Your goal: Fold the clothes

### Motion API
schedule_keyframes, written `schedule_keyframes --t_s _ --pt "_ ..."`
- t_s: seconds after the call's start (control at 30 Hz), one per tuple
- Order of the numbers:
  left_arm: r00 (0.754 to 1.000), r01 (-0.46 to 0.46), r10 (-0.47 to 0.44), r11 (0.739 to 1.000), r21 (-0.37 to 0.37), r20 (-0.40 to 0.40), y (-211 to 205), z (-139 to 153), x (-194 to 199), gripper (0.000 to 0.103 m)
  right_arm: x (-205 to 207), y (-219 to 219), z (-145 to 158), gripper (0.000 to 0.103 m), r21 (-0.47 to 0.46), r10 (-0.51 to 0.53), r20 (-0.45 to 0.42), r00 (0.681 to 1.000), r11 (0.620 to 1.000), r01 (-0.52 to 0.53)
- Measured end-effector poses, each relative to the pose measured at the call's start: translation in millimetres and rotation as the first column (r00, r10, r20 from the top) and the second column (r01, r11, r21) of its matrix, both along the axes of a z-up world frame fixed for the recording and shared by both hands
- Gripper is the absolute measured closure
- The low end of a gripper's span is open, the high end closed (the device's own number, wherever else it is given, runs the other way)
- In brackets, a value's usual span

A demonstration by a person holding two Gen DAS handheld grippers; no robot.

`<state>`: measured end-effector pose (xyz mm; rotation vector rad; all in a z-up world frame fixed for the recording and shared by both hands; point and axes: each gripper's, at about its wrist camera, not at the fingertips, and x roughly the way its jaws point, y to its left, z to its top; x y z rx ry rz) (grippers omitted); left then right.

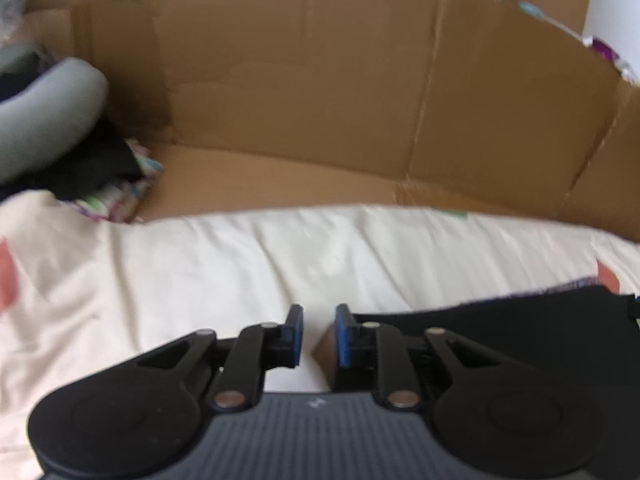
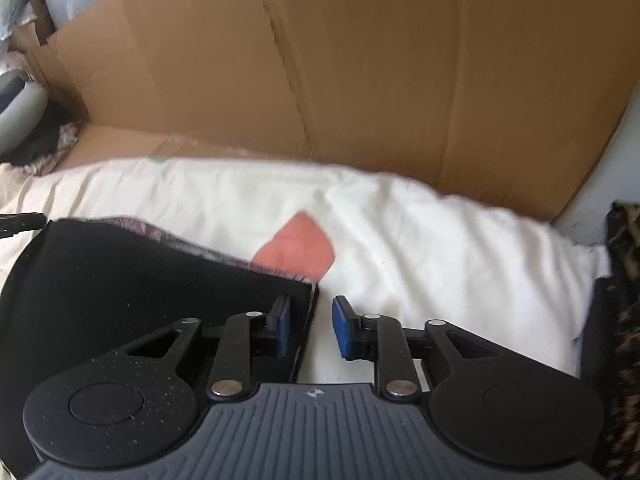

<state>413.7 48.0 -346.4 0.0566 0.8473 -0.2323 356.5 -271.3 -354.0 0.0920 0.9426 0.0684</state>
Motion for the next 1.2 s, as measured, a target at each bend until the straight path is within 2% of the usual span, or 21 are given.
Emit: schedule_keyframes --t_s 0.1,0.2,0.43,0.57,1.03,1.2 --pt "0.999 0.026 -0.024 0.999 -0.039 0.028 -1.2 15.8 -10.6 0.085 -4.1 3.6 15.7 0.074 -0.006 0.016 0.039 0.999 1.000 -0.016" --pt "0.995 0.092 -0.090 0.995 -0.049 0.039 -15.8 22.7 -22.6 0.084 -9.3 18.2 27.6 0.074 -0.014 0.070 0.083 0.994 0.998 -0.069" --pt "0.978 0.210 -0.207 0.973 -0.098 0.036 -52.8 23.3 -47.5 0.084 -14.9 56.6 36.3 0.074 0.037 0.194 0.116 0.974 0.979 -0.199" --pt "0.962 0.274 -0.271 0.957 -0.093 0.042 -68.9 19.8 -51.9 0.084 -16.3 74.9 37.8 0.074 0.050 0.240 0.119 0.963 0.968 -0.247" --pt "0.964 0.259 -0.264 0.957 -0.131 -0.019 -75.7 -11.0 -44.8 0.083 2.2 115.5 22.9 0.074 0.052 0.282 0.120 0.952 0.956 -0.290" --pt "0.966 0.256 -0.259 0.960 -0.112 -0.017 -76.6 -11.4 -43.5 0.082 13.6 120.4 10.9 0.075 0.030 0.286 0.108 0.952 0.956 -0.291"
